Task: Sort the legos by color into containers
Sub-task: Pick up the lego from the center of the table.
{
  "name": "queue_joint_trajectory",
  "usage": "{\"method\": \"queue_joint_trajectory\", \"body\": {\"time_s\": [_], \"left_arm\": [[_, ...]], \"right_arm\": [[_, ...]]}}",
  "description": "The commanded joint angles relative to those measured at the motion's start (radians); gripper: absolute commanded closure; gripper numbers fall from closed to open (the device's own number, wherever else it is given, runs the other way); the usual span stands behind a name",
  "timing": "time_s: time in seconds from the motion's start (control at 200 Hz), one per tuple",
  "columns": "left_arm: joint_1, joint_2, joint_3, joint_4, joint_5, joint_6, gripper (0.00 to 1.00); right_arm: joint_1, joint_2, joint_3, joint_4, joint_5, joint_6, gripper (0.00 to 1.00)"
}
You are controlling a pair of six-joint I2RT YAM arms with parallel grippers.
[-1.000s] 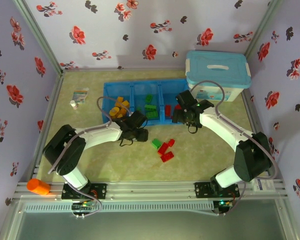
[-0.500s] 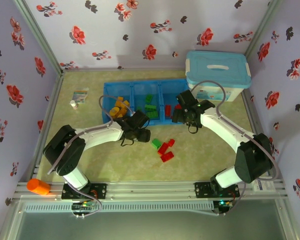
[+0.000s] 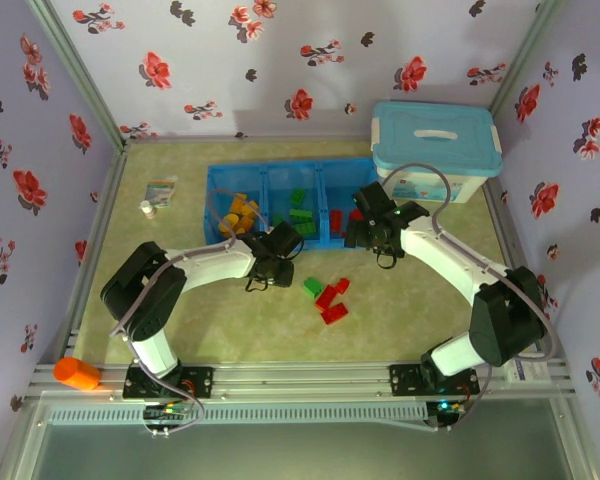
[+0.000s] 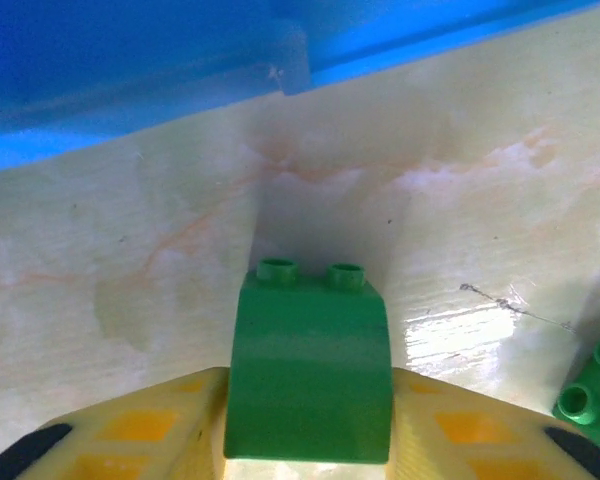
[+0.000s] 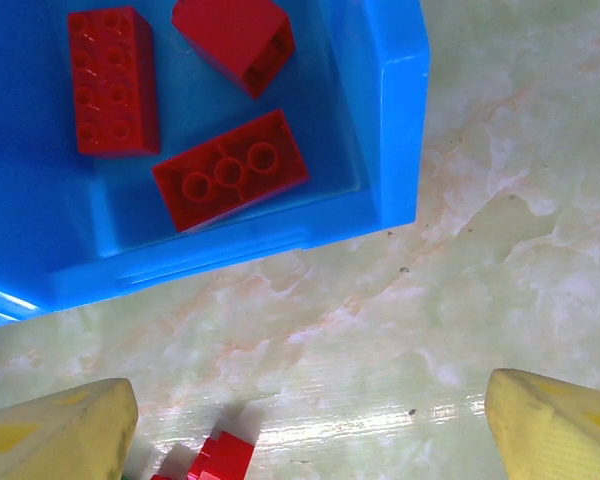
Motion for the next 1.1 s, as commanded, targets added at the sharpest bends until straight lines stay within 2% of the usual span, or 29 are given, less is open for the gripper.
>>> {"method": "queue_joint_trajectory", "body": {"time_s": [0.0,0.155,0.5,0.93,1.0,1.095], "left_arm": [[-0.007,0.000,0.036,-0.042,-0.039,0.012,0.65],[-0.017,-0.007,0.065,-0.073,-0.055,0.019,0.71],[-0.031,-0.088,0.191,-0.121,-0.076,0.051,0.71],[0.096,0.068,0.471,-0.164,0.001,0.109,0.69],[0.116,0.095,0.517,-0.194,0.002,0.114,0.64],[0.126,0.110,0.559,-0.214,0.001,0.120,0.42]], "right_arm": [[0.003,-0.027,-0.025,0.013,-0.001,0.021,0.09],[0.003,-0.040,-0.036,0.011,0.001,0.023,0.09],[0.003,-0.060,-0.062,0.017,0.001,0.028,0.10],[0.003,-0.122,-0.144,0.042,-0.044,0.027,0.10],[0.003,-0.126,-0.154,0.049,-0.058,0.019,0.10],[0.006,-0.132,-0.159,0.059,-0.083,0.001,0.10]]}}
